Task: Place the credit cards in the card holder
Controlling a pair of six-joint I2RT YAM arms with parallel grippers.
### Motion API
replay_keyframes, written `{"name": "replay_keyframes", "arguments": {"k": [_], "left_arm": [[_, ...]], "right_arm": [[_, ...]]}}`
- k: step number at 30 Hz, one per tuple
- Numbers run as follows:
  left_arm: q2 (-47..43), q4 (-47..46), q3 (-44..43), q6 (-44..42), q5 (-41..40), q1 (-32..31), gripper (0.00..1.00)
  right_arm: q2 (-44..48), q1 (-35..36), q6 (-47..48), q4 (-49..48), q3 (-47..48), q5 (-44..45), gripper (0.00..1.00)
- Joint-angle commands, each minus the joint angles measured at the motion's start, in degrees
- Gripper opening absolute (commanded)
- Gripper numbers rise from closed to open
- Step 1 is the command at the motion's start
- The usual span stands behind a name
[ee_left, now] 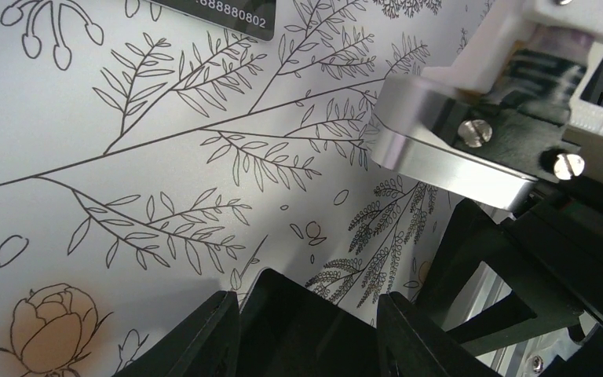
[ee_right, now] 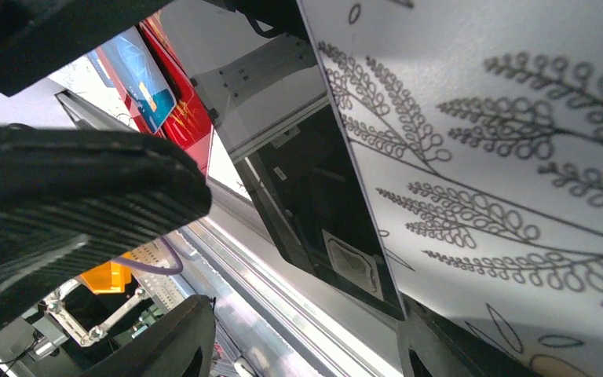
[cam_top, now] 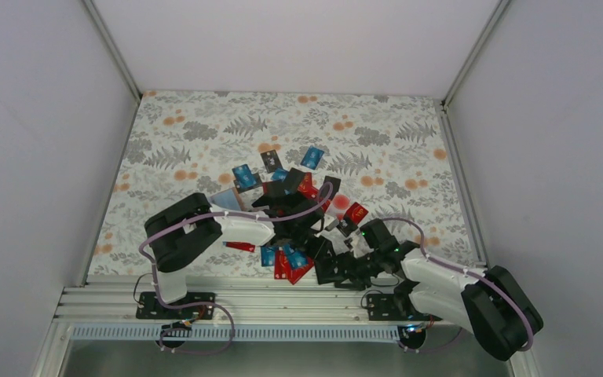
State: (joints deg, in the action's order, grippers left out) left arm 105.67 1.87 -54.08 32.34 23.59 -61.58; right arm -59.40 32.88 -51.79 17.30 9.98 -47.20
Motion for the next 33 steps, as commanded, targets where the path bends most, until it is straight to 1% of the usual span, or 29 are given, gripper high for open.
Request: {"name": "replay_keyframes", "arguments": {"k": [1,3,7,10,14,17,24,29,33], "left_arm": [[1.47,2.06,1.21,0.71,0.14,-0.65,0.46],[1.54,2.01,1.10,0.71,0.14,-0.71,0.46],[1.54,1.85,1.09,0.95,0.26,-0.70,0.46],[1.55,2.05,1.09,0.94,0.31,-0.66,0.46],[1.65,2.17,1.20,0.88,0.40,-0.67,0.46],[1.66,1.85,1.27,1.04,0.53,-0.71,0.46],[1.73,0.86,1.78,1.48,0.74,-0.69,0.46],[1.49,0.12,2.12,1.73,0.93,-0.64,0.46],[1.16,-0.62,2.65,2.56,0.97,-0.56,0.46]], "right_arm": [[-1.01,0.25,3.32,0.87,-0.37,6.15,0.61],[-0.90,0.21,3.35,0.24,-0.75,6.40,0.61],[-2.08,0.23,1.90,-5.06,-2.34,5.82,0.59],[-1.77,0.19,1.29,-6.92,-2.36,6.49,0.56],[-1.22,0.08,0.45,-8.17,-2.35,7.40,0.48],[-0.33,0.02,-0.02,-8.26,-2.33,8.07,0.44],[0.61,-0.31,-1.10,-9.31,-2.10,8.95,0.26],[1.66,-0.43,-1.83,-9.53,-2.24,9.11,0.18],[1.85,-0.47,-2.48,-10.52,-2.86,8.88,0.17]]}}
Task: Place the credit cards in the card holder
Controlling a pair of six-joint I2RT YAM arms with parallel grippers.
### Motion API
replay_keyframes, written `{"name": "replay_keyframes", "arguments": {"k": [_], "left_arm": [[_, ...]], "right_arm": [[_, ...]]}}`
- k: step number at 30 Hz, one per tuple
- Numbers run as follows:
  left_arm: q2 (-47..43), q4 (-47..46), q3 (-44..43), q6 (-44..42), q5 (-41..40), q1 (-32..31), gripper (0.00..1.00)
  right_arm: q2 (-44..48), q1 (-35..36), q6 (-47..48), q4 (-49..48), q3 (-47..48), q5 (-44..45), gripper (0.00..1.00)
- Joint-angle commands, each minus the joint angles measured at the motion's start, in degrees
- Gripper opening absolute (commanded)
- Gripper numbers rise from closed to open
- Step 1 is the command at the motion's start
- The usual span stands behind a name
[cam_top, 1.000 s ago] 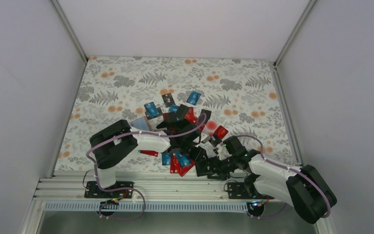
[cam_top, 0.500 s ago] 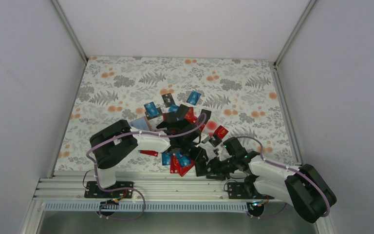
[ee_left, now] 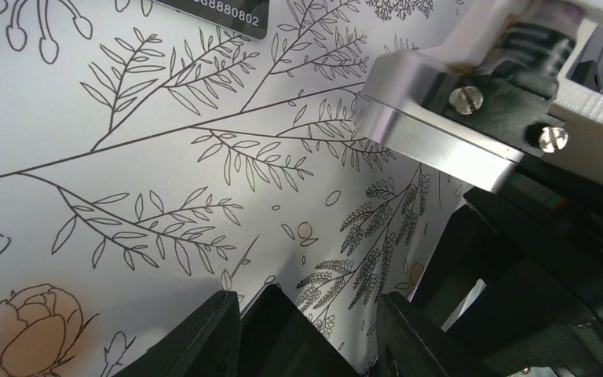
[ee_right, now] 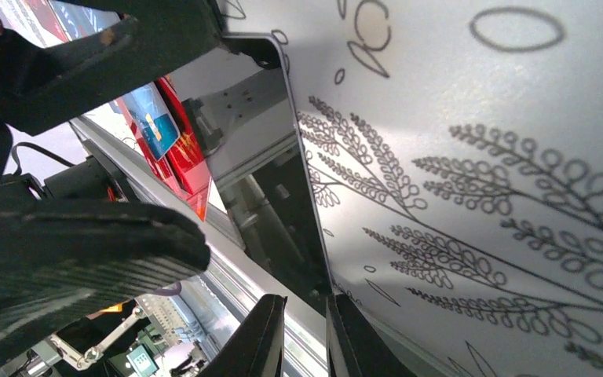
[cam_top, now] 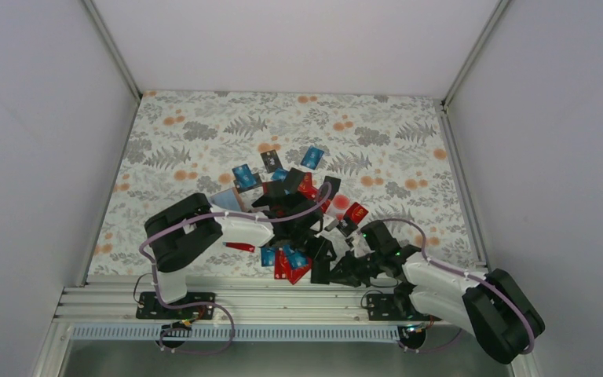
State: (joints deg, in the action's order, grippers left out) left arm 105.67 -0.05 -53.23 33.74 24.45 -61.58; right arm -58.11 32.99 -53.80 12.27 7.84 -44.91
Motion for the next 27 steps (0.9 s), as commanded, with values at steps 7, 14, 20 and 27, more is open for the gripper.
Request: {"name": "replay_keyframes", "arguments": {"k": [7,14,20,27], "left_arm": [[-5.47,7.77,-0.20,0.46,-2.87,-0.81,0.46],[-9.43,12.11,1.73,-0.77,-3.81,-0.81,0.46],[-5.97,9.75,2.31,-1.00,-2.54,-0.73,0.46],[-0.76,7.68,1.86,-0.50,-2.50,-0.74,0.46]], "right_arm": [[-0.53,-0.56,3.93,0.78,-0.11,6.40,0.42],[-2.35,-0.63,5.03,-2.75,-1.30,3.58,0.55],[-3.68,-0.63,7.99,1.54,-0.15,3.43,0.58],[0.00,-0.61,11.38,9.81,0.12,1.16,0.61]]}}
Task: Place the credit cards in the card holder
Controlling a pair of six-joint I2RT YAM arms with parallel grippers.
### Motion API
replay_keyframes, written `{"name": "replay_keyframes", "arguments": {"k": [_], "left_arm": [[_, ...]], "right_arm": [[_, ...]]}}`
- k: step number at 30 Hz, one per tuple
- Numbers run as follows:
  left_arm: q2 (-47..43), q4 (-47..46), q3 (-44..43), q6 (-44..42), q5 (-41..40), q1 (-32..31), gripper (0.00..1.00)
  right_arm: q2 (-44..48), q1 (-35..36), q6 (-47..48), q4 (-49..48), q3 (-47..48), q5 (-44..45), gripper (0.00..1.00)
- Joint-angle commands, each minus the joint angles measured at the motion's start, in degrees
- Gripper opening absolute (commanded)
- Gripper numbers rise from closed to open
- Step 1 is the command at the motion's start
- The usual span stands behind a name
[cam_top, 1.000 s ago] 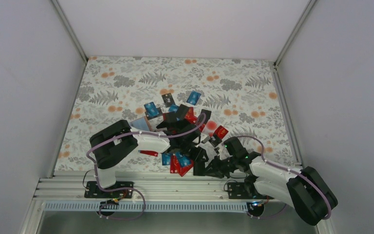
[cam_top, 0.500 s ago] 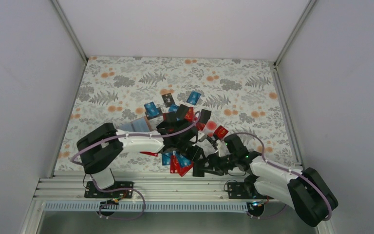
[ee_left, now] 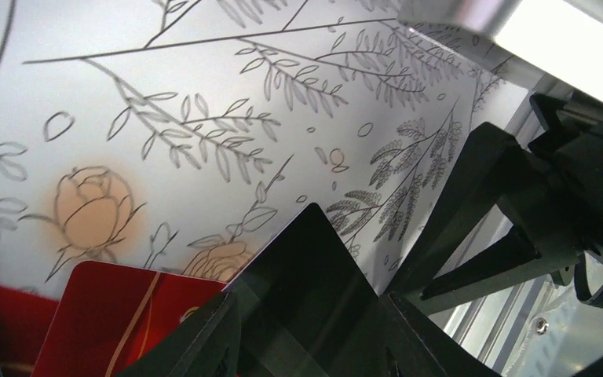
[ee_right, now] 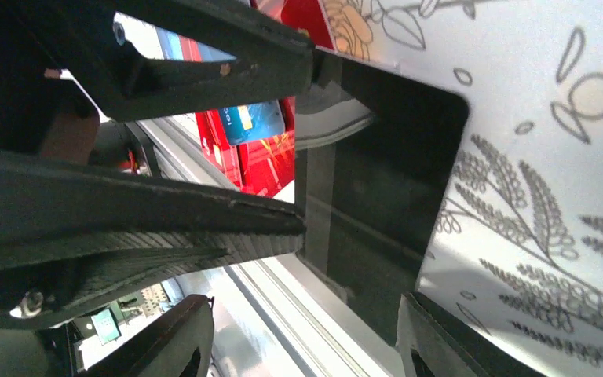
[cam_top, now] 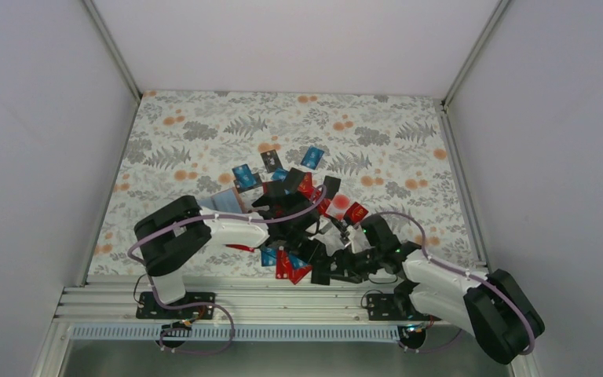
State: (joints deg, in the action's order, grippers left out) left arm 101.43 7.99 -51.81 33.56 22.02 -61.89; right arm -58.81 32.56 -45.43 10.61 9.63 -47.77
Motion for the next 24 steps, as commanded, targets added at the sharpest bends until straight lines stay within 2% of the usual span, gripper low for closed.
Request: {"name": "replay_keyframes", "arguments": {"k": [1,8,12,19,21,24], "left_arm": [[3.77,-0.71,0.62,-0.15,0.00,-0.43,0.46],[3.34,-1.40,2.01,0.87,-0.33,-0.49,0.46],[3.32,-1.55,2.55,1.20,-0.44,-0.50,0.46],[3.65,-1.55,2.44,1.42,-0.71,-0.46,0.46],[3.67,-1.65,2.37,1.42,-0.64,-0.47,0.46],[3.87,-1.53,2.02,1.30,-0.50,-0.47,0.46]], "right_arm": [[0.95,-0.15,3.41,12.29,-1.77,3.94,0.62],[-1.04,-0.05,3.37,9.51,-3.11,3.42,0.62],[-1.42,-0.09,6.61,15.07,-1.20,5.74,0.63],[1.30,-0.08,7.85,19.43,-1.23,4.59,0.63],[3.31,-0.11,5.90,17.18,-2.23,2.94,0.63],[4.28,-0.12,0.34,8.52,-5.78,-0.25,0.63]]}}
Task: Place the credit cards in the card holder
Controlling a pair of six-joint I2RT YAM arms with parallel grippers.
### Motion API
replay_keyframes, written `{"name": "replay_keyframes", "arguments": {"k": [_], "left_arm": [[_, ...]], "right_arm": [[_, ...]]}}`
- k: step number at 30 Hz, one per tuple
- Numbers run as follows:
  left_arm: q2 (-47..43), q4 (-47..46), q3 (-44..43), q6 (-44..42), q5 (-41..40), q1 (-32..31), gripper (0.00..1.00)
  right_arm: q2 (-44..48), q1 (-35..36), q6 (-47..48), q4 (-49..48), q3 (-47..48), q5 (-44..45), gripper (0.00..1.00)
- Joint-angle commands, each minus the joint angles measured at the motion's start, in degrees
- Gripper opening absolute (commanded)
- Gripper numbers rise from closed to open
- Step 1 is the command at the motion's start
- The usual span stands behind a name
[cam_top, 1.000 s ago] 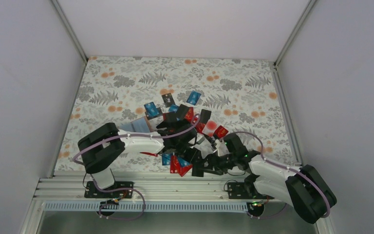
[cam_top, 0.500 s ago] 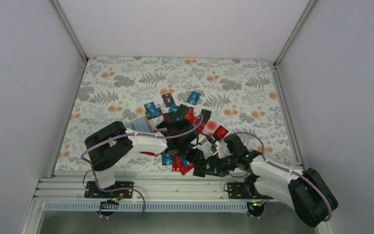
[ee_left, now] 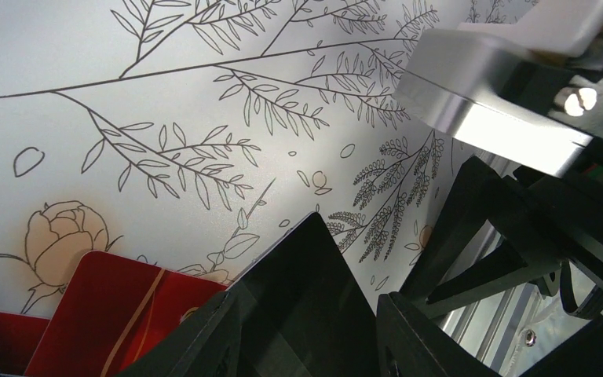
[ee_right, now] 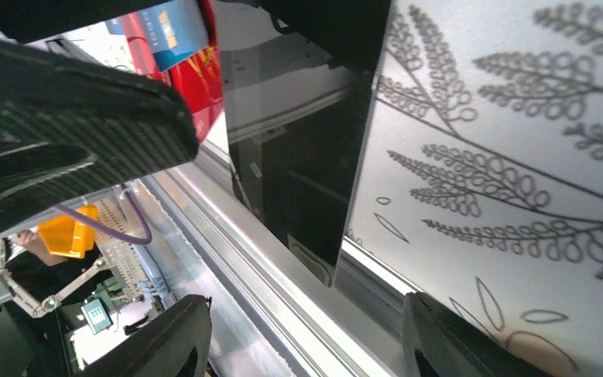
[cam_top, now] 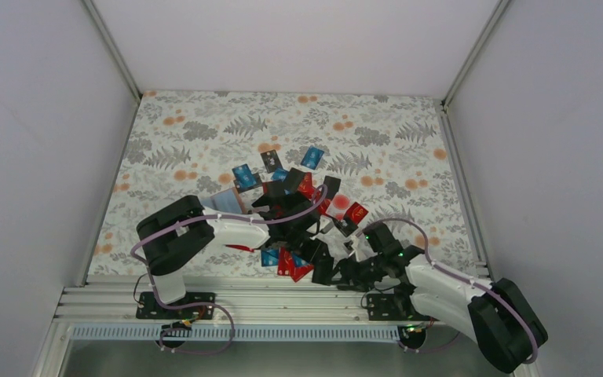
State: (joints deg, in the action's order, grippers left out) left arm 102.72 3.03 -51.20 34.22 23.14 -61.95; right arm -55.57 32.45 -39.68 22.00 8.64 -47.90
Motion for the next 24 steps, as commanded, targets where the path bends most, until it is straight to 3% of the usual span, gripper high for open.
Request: {"name": "replay_keyframes", "arguments": {"k": [1,9,24], "left_arm": [[2.65,3.55,1.35,0.67,-1.49,-0.39,0.46],[2.73,3.12,1.31,0.75,-1.17,-0.39,0.46],[1.81,0.66,3.63,2.09,0.15,-0.39,0.46]], "right_arm": [[1.03,0.04,-6.92,-4.82,-5.21,-0.16,0.63],[-2.15,0.06,-13.02,-15.66,-7.89,1.33,0.62],[-6.95,0.34,-18.02,-28.03,-10.53,2.16,0.49]]}}
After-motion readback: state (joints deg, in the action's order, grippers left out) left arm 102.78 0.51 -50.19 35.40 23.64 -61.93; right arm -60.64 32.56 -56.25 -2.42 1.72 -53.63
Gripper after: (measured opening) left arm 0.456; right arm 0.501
